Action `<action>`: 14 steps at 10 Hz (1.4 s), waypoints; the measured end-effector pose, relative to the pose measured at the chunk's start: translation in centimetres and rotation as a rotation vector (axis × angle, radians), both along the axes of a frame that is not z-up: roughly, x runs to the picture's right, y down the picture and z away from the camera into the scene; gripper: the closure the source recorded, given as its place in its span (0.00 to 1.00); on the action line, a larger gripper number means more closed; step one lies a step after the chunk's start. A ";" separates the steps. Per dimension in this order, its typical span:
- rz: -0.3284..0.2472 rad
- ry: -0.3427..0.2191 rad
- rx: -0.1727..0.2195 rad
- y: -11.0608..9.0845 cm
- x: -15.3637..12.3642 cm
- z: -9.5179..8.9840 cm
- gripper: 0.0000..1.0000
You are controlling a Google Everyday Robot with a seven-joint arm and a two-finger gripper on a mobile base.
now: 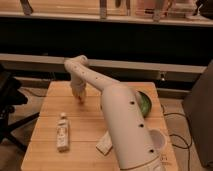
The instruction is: Place the pepper in the ceramic cup
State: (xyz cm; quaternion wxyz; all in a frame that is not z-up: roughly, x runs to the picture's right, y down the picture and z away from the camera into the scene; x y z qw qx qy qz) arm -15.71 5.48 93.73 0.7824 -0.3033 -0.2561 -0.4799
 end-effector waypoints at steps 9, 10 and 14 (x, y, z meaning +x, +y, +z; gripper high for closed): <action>-0.004 0.003 0.030 -2.8 1.9 -4.8 1.00; -0.001 0.004 0.031 -2.9 2.2 -5.2 1.00; 0.017 0.015 0.035 -3.8 3.6 -7.4 1.00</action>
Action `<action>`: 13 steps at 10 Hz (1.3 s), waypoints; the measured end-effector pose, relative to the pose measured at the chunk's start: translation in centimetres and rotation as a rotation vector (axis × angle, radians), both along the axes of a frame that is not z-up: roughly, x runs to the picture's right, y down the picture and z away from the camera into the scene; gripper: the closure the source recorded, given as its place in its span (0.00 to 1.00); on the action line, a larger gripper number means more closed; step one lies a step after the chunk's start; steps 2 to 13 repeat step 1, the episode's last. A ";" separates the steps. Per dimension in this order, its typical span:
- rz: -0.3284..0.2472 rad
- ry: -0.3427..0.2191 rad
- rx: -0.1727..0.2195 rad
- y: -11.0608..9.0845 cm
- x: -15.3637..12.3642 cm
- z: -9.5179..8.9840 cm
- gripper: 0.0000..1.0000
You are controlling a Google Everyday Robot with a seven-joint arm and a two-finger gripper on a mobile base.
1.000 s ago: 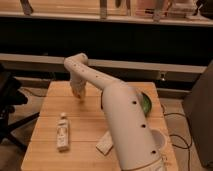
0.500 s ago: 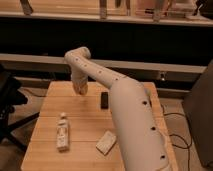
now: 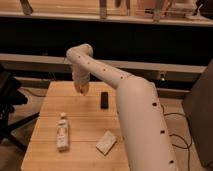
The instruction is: Place the pepper in the ceramic cup
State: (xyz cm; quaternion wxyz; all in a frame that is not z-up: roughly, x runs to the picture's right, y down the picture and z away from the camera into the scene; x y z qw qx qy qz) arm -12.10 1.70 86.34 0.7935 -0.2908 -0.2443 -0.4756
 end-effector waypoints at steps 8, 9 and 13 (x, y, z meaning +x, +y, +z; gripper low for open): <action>0.008 0.003 0.005 0.1 0.5 0.0 1.00; 0.008 0.003 0.005 0.1 0.5 0.0 1.00; 0.008 0.003 0.005 0.1 0.5 0.0 1.00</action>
